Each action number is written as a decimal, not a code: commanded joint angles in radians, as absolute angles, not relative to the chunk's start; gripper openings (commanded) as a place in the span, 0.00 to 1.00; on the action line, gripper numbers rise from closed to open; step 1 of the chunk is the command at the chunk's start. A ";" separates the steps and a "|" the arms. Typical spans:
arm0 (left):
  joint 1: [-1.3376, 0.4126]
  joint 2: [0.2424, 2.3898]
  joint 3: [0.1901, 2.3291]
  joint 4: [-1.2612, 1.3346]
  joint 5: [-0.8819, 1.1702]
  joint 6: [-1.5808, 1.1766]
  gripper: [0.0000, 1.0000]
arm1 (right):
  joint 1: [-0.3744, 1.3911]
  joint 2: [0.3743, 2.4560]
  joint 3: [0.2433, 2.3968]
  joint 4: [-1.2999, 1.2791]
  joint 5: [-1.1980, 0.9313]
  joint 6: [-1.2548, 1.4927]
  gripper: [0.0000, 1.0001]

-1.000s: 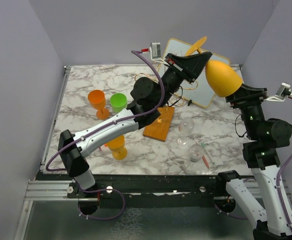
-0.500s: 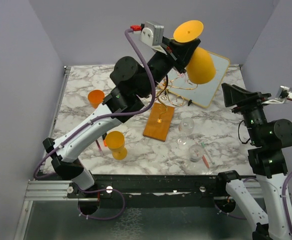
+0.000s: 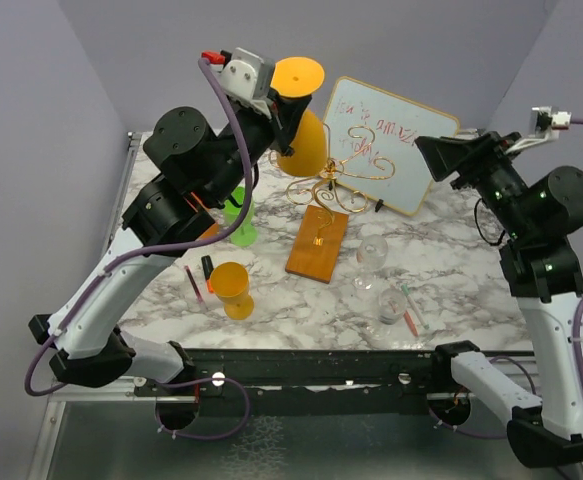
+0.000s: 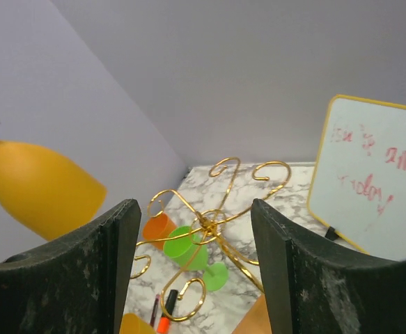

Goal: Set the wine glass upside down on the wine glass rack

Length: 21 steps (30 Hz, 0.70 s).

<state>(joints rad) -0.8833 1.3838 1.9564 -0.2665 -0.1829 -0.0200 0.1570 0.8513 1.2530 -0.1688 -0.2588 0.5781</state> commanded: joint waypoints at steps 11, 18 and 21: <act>-0.873 1.123 1.597 -0.380 -0.401 0.167 0.00 | 0.211 1.188 1.527 -0.035 -0.906 0.794 0.70; -0.873 1.054 1.465 -0.333 -0.306 0.190 0.00 | 0.361 1.326 1.649 -0.135 -0.757 0.854 0.68; -0.873 1.033 1.408 -0.303 -0.284 0.201 0.00 | 0.375 1.358 1.654 -0.085 -0.768 0.948 0.66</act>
<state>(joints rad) -0.8722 1.0607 1.4704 -0.3595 -0.3325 0.1669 0.3614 1.3148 1.6333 -0.1081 -0.7929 0.8127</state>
